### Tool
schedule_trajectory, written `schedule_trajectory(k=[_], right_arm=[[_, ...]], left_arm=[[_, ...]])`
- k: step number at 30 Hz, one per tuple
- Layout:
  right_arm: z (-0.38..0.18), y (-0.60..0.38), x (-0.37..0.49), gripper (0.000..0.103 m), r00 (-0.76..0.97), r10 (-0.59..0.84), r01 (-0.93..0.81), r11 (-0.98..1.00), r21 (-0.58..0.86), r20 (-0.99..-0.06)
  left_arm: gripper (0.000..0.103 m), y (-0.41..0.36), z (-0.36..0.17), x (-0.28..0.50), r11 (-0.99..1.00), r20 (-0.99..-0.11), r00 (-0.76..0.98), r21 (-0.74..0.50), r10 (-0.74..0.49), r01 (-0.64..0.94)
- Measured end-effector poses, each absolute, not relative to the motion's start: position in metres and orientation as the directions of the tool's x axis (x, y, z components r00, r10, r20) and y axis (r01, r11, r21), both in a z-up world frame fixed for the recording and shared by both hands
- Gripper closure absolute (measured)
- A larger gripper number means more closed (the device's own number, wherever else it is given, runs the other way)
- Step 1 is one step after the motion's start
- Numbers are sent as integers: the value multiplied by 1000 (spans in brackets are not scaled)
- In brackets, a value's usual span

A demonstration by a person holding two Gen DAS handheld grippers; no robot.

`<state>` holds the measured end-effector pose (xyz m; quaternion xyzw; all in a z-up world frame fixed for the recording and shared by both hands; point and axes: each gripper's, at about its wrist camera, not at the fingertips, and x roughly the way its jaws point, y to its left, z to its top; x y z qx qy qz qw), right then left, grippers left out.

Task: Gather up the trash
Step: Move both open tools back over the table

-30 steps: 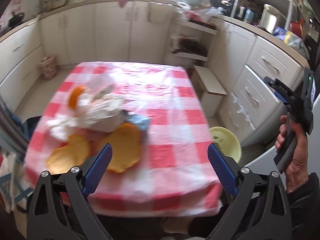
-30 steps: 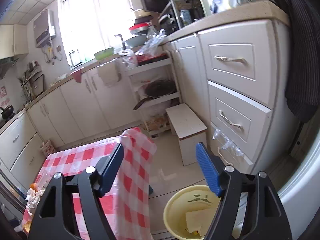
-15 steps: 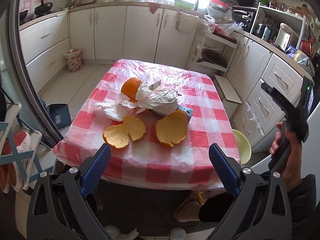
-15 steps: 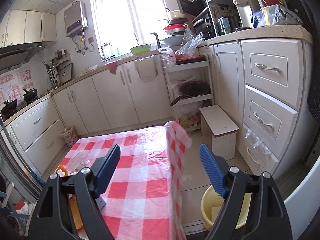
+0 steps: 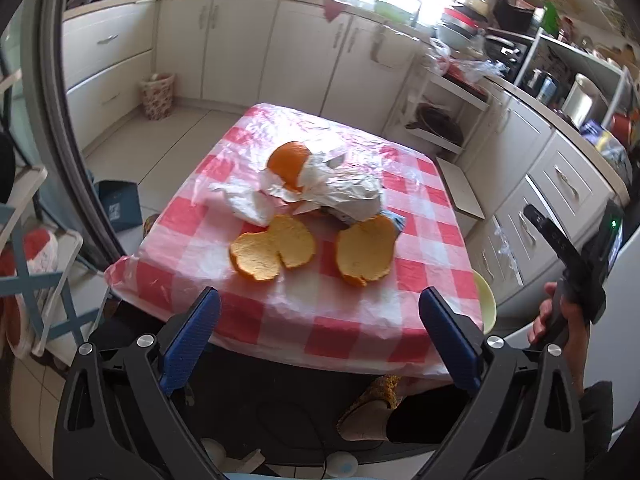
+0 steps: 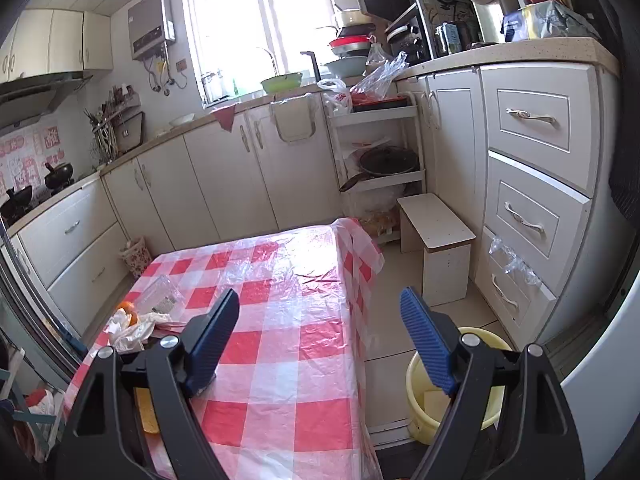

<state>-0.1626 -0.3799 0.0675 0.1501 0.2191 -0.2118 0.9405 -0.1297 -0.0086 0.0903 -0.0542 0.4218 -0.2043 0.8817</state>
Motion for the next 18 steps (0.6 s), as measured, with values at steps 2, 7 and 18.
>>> schedule_trajectory(k=[2, 7, 18], right_arm=[[65, -378, -161, 24, 811, -335, 462, 870, 174, -479], [64, -376, -160, 24, 814, -335, 458, 873, 170, -475], [66, -384, -168, 23, 824, -325, 457, 865, 206, -465]], left_arm=[[8, -2, 86, -124, 916, -725, 563, -276, -397, 291], [8, 8, 83, -114, 927, -728, 576, -276, -373, 252], [8, 7, 77, -106, 935, -735, 578, -258, -354, 244]])
